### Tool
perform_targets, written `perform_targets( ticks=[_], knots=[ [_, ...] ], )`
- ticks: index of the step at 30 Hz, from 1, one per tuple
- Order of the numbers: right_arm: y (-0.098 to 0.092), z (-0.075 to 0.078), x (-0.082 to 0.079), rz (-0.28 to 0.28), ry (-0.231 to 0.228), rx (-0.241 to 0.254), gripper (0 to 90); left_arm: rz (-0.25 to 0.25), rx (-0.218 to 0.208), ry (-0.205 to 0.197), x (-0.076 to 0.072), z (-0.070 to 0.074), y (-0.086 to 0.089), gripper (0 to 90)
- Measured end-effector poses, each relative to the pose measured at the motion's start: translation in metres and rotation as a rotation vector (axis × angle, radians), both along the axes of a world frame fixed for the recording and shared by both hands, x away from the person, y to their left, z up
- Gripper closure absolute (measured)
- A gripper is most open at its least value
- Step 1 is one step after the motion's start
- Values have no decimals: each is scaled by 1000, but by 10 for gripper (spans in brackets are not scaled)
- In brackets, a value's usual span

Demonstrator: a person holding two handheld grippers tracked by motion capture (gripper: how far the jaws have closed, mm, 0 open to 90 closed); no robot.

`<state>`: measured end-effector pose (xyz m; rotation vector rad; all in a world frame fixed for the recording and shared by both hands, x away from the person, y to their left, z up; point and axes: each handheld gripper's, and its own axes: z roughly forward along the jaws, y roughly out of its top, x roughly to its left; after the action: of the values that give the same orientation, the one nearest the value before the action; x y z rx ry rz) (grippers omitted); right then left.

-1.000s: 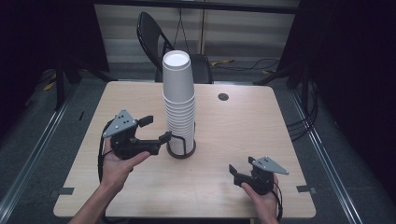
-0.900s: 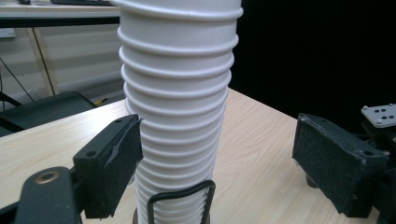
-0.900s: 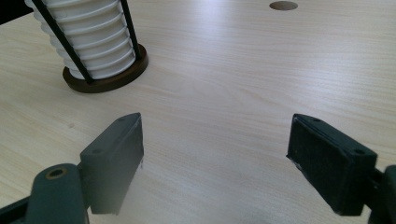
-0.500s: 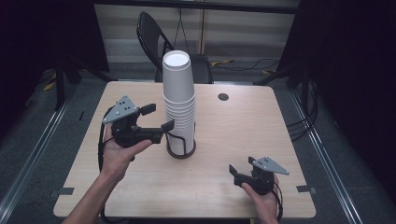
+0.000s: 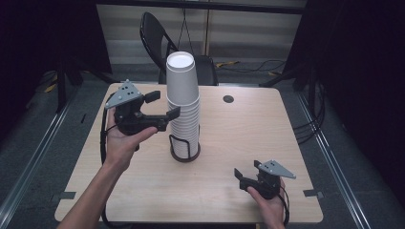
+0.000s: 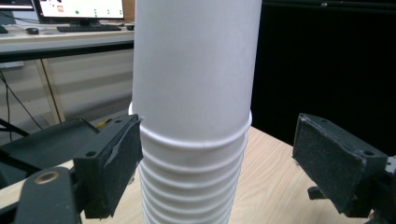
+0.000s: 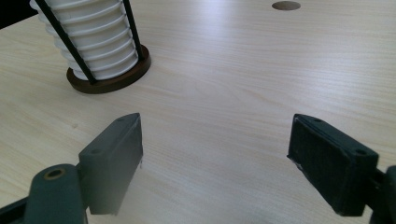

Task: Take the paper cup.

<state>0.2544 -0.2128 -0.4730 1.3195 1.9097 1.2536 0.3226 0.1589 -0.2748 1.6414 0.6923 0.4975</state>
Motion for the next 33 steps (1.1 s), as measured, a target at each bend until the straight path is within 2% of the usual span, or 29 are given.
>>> perform_targets(
  ticks=[3,6,17,19,22,26,33],
  knots=[
    [0,0,0,1,-1,0,175,4,16,-5,4,3,-2,156],
    [0,0,0,-1,-1,4,175,6,13,7,11,7,-3,154],
    [0,-1,1,2,8,4,175,-2,19,5,26,24,-12,155],
    [0,-1,2,0,9,2,176,-12,20,7,28,24,-14,154],
    [-1,-1,1,-1,8,6,176,-6,46,0,33,24,-20,154],
    [-1,-1,1,0,5,6,176,-2,42,7,38,24,-23,151],
    [-1,-1,1,0,5,5,175,-13,59,36,51,21,-33,95]
  ],
)
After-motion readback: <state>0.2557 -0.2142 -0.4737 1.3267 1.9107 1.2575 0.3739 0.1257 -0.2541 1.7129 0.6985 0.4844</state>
